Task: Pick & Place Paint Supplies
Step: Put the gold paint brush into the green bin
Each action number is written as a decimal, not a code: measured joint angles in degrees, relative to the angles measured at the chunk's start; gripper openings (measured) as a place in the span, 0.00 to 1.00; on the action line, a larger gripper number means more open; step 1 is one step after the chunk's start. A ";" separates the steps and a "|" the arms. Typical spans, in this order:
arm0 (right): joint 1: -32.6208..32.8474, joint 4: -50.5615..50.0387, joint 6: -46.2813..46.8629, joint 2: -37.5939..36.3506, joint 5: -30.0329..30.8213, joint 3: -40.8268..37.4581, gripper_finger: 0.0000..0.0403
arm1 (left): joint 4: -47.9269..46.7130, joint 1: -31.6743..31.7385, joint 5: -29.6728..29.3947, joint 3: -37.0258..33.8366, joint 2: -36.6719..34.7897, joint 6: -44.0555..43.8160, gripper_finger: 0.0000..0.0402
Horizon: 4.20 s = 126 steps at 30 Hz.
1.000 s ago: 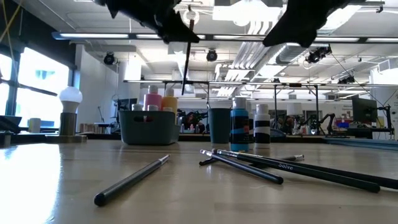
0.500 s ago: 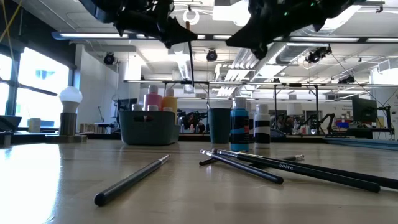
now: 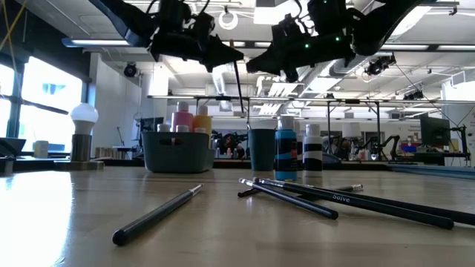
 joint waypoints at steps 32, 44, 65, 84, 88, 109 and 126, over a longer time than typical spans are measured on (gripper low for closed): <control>0.13 -1.14 -5.94 3.32 5.16 4.94 0.29 | -1.74 -2.36 -3.33 4.13 3.64 -1.11 0.03; 0.10 -0.82 -5.75 3.32 4.36 4.94 0.09 | -3.70 -2.29 -3.86 4.13 3.60 -0.73 0.03; 0.01 -0.38 -5.55 3.29 2.98 4.94 0.02 | -2.61 -2.69 -4.55 4.13 3.58 -1.69 0.26; -1.38 -0.49 -5.07 3.23 3.63 4.96 0.02 | 0.45 -0.78 -4.36 4.09 -0.44 -2.17 0.51; -2.81 -0.41 -4.24 3.23 3.62 4.96 0.02 | -3.62 2.00 -4.34 4.07 -3.48 -2.11 0.51; -11.98 -3.54 0.47 4.57 4.63 5.01 0.02 | -13.14 5.25 -1.52 4.09 -6.61 -2.13 0.51; -13.04 -2.80 0.61 12.41 6.68 4.94 0.02 | -14.30 5.25 -1.52 4.09 -6.61 -2.15 0.51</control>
